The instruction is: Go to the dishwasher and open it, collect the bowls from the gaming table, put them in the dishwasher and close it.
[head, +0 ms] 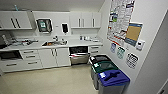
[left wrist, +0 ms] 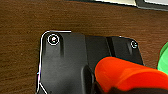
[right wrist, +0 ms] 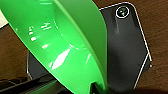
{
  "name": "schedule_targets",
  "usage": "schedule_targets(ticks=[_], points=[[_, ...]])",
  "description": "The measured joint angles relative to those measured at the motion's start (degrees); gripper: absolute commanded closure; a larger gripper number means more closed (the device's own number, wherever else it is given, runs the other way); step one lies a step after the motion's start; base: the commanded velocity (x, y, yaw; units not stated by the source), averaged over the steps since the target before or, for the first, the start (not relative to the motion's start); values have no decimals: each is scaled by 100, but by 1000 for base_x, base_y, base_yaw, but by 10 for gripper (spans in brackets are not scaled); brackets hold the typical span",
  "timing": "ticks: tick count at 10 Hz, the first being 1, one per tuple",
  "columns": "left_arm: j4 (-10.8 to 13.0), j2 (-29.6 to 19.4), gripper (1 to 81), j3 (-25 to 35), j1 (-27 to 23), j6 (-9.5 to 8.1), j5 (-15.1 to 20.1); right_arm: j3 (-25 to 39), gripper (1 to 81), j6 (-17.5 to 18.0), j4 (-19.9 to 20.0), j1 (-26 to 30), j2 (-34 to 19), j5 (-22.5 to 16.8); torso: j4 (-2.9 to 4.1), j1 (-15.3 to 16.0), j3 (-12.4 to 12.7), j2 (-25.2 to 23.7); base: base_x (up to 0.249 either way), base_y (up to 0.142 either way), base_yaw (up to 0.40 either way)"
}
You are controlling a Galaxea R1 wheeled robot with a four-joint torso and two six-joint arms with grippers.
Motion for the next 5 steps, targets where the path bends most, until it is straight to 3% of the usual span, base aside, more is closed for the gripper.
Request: schedule_targets(ticks=[5], points=[[0, -2, 811, 0, 0, 0, -2, 0, 811, -2, -21, 33, 1, -41, 0, 0, 0, 0, 102, 72, 0]])
